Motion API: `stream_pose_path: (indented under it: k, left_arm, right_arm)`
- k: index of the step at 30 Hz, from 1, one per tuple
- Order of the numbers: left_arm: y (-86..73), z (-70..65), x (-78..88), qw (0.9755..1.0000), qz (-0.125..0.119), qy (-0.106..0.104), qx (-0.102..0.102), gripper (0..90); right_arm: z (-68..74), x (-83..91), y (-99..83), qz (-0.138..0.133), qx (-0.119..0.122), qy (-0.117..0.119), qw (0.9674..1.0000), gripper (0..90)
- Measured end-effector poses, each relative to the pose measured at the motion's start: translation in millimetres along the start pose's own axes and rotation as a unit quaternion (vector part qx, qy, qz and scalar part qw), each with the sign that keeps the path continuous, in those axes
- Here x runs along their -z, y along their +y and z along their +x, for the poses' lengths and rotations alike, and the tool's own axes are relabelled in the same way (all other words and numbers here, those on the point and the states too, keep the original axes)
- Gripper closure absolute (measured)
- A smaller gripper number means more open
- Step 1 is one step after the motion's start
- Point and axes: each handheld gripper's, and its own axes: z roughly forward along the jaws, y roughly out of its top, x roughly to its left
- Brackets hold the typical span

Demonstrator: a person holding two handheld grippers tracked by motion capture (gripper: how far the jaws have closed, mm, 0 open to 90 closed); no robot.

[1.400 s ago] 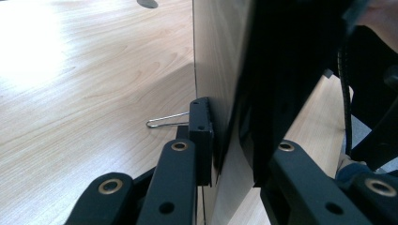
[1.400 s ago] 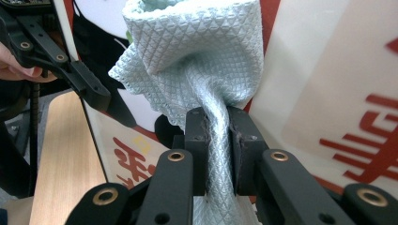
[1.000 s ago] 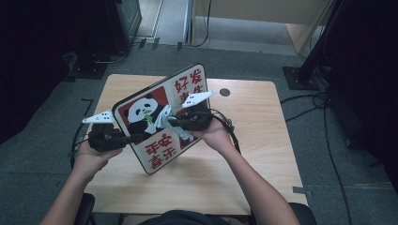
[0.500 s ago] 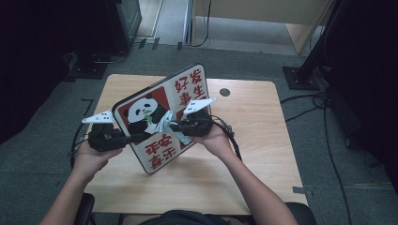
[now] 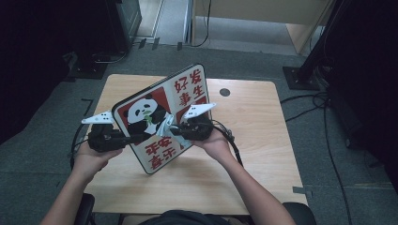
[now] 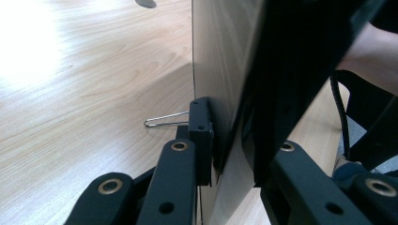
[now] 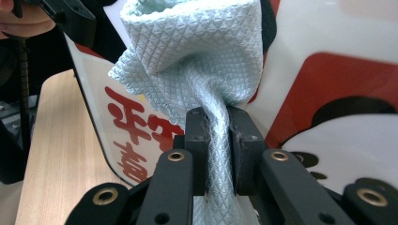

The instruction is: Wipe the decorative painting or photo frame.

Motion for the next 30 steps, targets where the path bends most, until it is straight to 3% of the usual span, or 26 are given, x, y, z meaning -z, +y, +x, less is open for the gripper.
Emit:
stream_pose_path:
  k: [13,20,27,30]
  left_arm:
    - [-0.7,0.4,-0.1,1.0000,-0.001,-0.005,0.001,79.0]
    - [-2.0,-2.0,0.3,1.0000,-0.002,0.001,0.003,79.0]
    - [-1.9,-1.7,0.2,1.0000,-0.002,-0.001,0.002,78.8]
    - [-1.6,-1.0,0.2,1.0000,-0.001,-0.001,0.001,78.8]
  right_arm:
    - [0.9,-6.2,-14.6,0.018,0.009,0.003,0.9998,80.2]
    - [-0.8,-11.8,-32.2,0.008,0.017,0.007,0.9998,80.2]
    - [-1.8,-16.7,-46.5,0.032,0.012,0.003,0.9994,80.1]
    - [-3.3,-19.2,-55.1,0.039,-0.001,0.009,0.9992,80.0]
